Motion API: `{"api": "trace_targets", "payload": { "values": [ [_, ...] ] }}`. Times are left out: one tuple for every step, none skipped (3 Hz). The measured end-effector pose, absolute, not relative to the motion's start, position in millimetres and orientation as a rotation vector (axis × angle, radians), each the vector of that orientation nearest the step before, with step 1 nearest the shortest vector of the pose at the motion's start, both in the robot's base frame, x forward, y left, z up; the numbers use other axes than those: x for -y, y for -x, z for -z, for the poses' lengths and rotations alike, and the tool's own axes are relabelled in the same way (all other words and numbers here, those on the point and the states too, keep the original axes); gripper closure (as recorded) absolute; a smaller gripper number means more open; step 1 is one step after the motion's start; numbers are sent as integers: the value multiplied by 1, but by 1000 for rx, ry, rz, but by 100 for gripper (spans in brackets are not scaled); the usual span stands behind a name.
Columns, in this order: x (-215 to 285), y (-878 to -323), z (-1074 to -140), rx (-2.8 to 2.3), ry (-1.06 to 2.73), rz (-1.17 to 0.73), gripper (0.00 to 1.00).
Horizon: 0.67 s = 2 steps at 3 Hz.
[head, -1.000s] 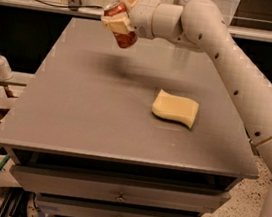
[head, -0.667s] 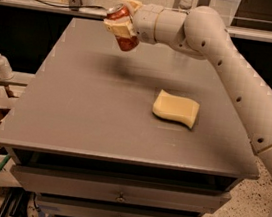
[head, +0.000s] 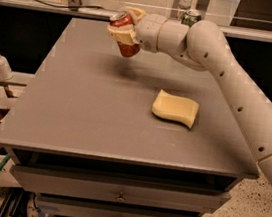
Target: Place coke can upright
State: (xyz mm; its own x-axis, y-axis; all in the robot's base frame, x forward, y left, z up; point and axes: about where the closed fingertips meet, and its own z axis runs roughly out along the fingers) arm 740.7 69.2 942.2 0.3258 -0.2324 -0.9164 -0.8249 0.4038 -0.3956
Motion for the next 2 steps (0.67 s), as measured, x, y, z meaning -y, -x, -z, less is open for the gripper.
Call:
{"api": "trace_targets", "payload": {
  "values": [
    [-67, -741, -938, -1203, 1117, -533, 100],
    [-62, -740, -927, -1193, 1077, -549, 100]
  ]
}}
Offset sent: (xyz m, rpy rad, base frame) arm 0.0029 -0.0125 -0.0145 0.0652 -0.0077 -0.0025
